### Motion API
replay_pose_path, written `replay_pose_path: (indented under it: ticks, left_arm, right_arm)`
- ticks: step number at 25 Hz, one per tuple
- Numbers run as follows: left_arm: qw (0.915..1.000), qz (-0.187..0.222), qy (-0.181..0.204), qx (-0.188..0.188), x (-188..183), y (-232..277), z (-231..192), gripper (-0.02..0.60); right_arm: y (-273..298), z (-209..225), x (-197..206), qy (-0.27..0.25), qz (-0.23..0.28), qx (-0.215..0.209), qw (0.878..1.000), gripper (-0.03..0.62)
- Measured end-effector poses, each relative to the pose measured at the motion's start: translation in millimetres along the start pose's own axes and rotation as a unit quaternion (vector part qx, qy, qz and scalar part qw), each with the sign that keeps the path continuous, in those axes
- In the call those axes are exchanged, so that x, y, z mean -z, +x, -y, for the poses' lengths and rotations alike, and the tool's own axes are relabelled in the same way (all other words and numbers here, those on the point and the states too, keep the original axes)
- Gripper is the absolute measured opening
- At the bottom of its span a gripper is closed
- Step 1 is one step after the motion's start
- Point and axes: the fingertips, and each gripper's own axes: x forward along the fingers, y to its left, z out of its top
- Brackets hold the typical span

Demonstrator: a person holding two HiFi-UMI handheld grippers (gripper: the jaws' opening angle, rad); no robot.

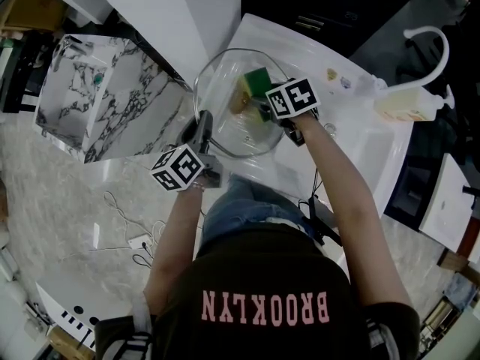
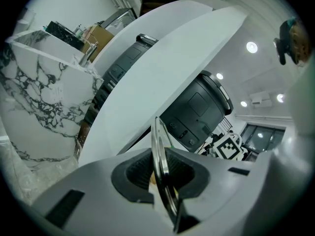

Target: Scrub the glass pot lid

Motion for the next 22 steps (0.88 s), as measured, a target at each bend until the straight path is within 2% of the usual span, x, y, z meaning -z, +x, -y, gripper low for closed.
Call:
replay_pose_path:
  ticks: [11, 16, 17, 20, 22]
  left_arm:
    - [1.0000, -0.004, 0.003, -0.003, -1, 3, 0, 0.038]
    - [1.0000, -0.002, 0.002, -0.001, 0, 6, 2, 0.038]
    - [1.0000, -0.002, 0.002, -0.002, 0, 6, 2, 0.038]
    - [1.0000, 0.000, -0.001, -0.002, -1, 7, 1, 0.038]
    - [1.0000, 0.000, -0.001, 0.000, -1, 8, 2, 0.038]
  right_arm:
    - [-13, 53, 11, 0.012, -0.003, 0.080, 0.997, 0.293]
    - [-20, 56, 7, -0.030, 0.005, 0.123, 0.992, 0.311]
    - [-21, 53, 6, -0.042, 0.005, 0.127, 0.991, 0.285]
    - [-25, 47, 4, -0.044, 0.012, 0.117, 0.992, 0.271]
    - [-33, 43, 2, -0.020, 0.029, 0.101, 0.994, 0.175]
